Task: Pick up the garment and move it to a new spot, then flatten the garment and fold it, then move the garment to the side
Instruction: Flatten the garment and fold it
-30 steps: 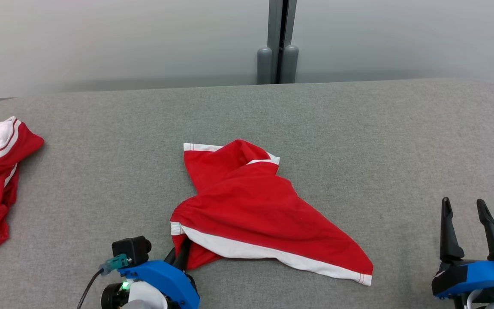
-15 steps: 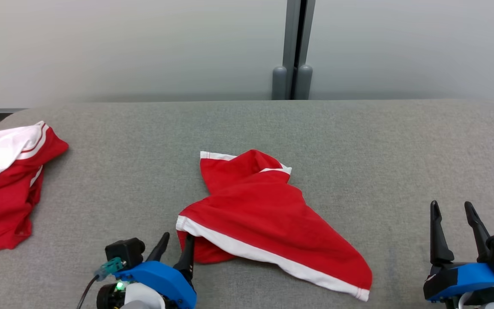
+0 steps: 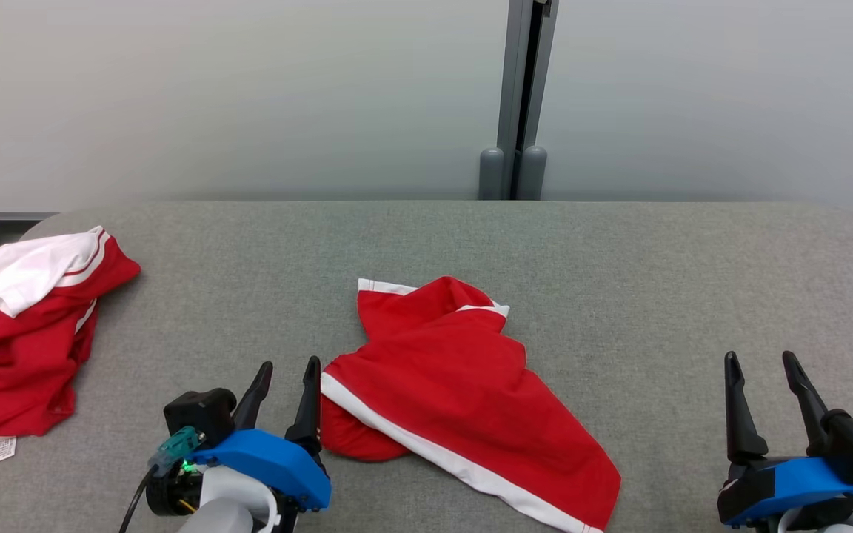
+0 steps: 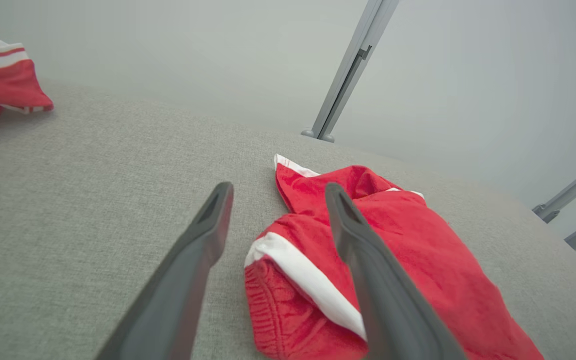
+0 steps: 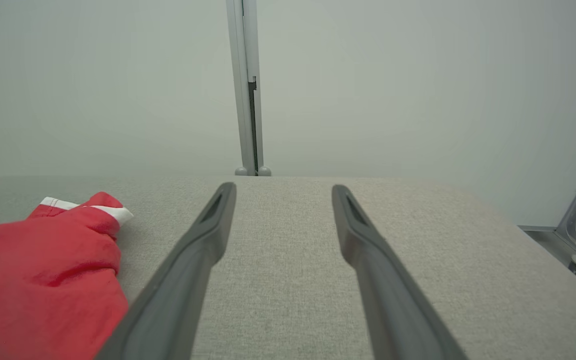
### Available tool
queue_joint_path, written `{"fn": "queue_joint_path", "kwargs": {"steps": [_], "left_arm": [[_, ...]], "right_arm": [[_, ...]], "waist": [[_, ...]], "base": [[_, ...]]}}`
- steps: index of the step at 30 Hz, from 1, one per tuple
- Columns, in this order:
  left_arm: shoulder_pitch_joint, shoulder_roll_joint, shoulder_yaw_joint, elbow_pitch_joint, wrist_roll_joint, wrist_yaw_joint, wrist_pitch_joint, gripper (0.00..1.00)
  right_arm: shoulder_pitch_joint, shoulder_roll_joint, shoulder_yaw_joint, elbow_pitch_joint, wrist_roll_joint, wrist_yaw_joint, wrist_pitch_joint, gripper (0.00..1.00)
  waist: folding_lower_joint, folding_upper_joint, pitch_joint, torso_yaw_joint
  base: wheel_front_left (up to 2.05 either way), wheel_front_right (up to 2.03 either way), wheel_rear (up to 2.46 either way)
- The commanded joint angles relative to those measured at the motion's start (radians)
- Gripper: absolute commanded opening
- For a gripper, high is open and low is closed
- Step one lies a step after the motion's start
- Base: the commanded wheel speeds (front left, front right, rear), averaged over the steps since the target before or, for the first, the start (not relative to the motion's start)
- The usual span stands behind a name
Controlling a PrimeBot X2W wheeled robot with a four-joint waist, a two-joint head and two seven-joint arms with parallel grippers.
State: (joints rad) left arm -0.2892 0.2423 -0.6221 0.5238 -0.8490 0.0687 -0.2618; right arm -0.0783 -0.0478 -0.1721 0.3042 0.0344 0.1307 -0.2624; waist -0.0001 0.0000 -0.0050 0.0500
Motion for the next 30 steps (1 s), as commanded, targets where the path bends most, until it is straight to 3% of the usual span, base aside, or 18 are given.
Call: {"fn": "queue_joint_path", "kwargs": {"steps": [1,11,30], "left_arm": [[0.014,-0.001,0.011,-0.015,0.011,0.005,-0.004,1.0],[0.048,-0.029,0.108,-0.1,0.095,0.02,-0.005,1.0],[0.138,-0.122,0.275,-0.057,0.283,-0.04,-0.005,1.0]], "right_arm": [[0.001,-0.005,0.002,-0.003,0.003,0.0,-0.004,1.0],[0.007,-0.005,0.027,-0.014,0.02,0.0,-0.004,1.0],[0.04,-0.005,0.091,0.018,0.056,0.0,-0.004,1.0]], "waist": [[0.0001,0.0,-0.002,-0.001],[0.0001,0.0,-0.014,0.001],[0.0001,0.0,-0.023,-0.005]], "base": [[0.0,0.0,0.0],[0.0,0.0,0.0],[0.0,0.0,0.0]]}}
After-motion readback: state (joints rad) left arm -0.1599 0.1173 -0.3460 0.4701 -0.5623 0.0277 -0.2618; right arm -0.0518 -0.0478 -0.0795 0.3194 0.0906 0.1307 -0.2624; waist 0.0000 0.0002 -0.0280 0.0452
